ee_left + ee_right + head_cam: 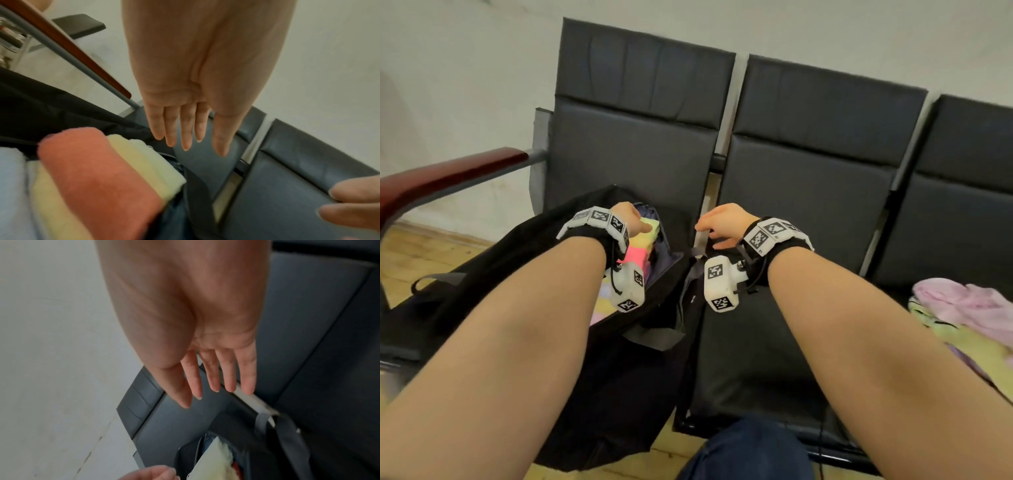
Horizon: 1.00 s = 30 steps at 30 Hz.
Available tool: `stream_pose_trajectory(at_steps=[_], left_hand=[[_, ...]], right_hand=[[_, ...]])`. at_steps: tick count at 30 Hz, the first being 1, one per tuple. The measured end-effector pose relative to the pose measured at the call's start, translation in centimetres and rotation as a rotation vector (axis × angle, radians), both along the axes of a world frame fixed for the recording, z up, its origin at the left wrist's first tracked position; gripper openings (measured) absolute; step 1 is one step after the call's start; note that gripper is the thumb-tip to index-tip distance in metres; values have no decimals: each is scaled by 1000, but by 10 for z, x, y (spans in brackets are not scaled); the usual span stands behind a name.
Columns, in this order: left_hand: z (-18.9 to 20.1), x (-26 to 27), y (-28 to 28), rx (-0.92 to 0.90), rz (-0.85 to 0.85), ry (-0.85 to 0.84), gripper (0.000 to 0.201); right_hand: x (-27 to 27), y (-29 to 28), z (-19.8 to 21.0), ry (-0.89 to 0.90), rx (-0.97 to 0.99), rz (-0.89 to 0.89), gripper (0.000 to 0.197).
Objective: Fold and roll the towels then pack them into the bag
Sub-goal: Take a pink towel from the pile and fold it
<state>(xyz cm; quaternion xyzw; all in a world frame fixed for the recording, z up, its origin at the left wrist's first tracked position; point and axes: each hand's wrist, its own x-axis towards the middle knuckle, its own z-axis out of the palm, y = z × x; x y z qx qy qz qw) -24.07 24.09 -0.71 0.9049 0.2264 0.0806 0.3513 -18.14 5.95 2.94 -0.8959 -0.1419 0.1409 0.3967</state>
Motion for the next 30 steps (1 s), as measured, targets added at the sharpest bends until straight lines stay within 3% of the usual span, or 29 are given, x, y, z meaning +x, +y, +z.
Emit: stream_pose_trajectory(at_steps=[3,6,10,14,22,26,30], left_hand=[[18,-8,-62,12,-109,-25,16],[28,-16,-126,20,-189,-33,29],[33,-23,-205,16,-348,-6,27],[39,-28,-275,35,-455,-15,32],[39,-10,-396,101,-627,7,31],[30,9,-454,128,-737,40,31],[23,39,-505,168,-800,40,28]], right_hand=[[-22,-64,15,-76,-42,-3,27],[-38,-131,22,-143,-97,-27,13],[-60,-222,29,-193,-150,-120,5],[-77,-303,31,-222,-189,-184,21],[-87,-424,15,-191,-234,-275,27],[-82,-478,5,-191,-288,-333,19],[-65,-525,-3,-139,-283,-394,30]])
